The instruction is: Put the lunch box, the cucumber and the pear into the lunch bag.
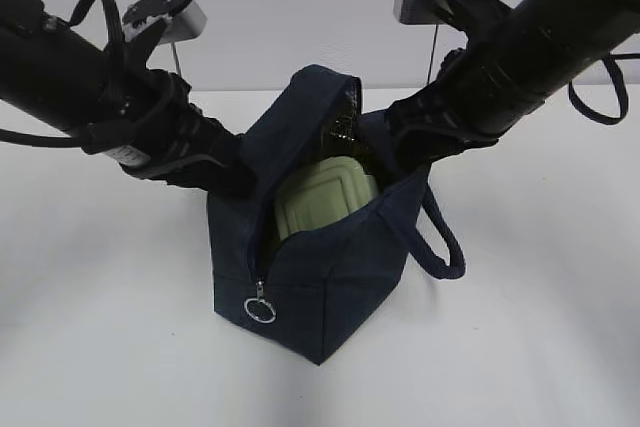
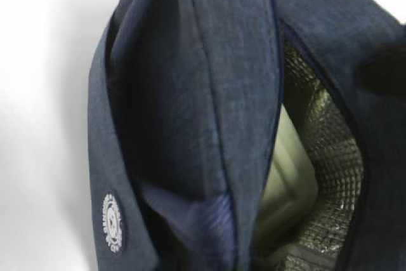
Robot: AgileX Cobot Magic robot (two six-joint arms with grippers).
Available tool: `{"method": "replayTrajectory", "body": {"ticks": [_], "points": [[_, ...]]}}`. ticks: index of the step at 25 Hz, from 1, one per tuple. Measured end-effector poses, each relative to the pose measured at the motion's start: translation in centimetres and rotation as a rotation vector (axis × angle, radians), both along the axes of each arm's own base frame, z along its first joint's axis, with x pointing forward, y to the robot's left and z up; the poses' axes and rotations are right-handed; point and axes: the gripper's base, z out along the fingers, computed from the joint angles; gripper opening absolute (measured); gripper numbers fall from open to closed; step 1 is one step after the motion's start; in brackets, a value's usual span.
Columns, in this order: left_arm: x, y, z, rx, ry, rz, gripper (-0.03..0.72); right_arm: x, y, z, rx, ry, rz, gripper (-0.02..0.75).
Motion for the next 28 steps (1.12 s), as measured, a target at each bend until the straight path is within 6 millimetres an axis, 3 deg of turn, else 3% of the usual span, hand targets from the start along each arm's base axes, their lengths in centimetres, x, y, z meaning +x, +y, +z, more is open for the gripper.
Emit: {"method": "replayTrajectory", "body": {"ticks": [1,3,6,11,15,16,19,24,28], "points": [[0.0,0.0,0.0,0.001,0.001,-0.004,0.269,0.0,0.1,0.2,0.008,-0.021,0.015,0.275],[-0.1,0.0,0.3,-0.001,-0.013,-0.01,0.377,-0.1,0.1,1.1,0.025,-0.068,0.026,0.432],[-1.0,0.6,1.5,-0.016,-0.092,0.007,0.435,-0.7,-0.1,3.0,0.046,-0.158,0.031,0.536],[-4.6,2.7,2.3,-0.038,-0.291,0.078,0.439,-4.2,-0.6,5.8,0.141,-0.347,0.05,0.538],[-7.9,4.0,2.1,-0.052,-0.416,0.082,0.439,-8.7,-0.2,5.1,0.221,-0.481,0.131,0.537],[-8.6,4.2,2.0,-0.053,-0.441,0.085,0.439,-10.6,0.1,4.2,0.245,-0.513,0.171,0.537],[-10.0,5.1,1.3,-0.038,-0.482,0.097,0.432,-13.2,0.4,1.9,0.304,-0.53,0.207,0.535],[-12.0,6.7,-0.4,-0.015,-0.511,0.149,0.413,-15.2,0.1,-2.5,0.303,-0.474,0.255,0.487],[-12.9,7.2,-1.2,-0.029,-0.495,0.179,0.402,-16.1,0.6,-4.8,0.336,-0.387,0.346,0.421]]}}
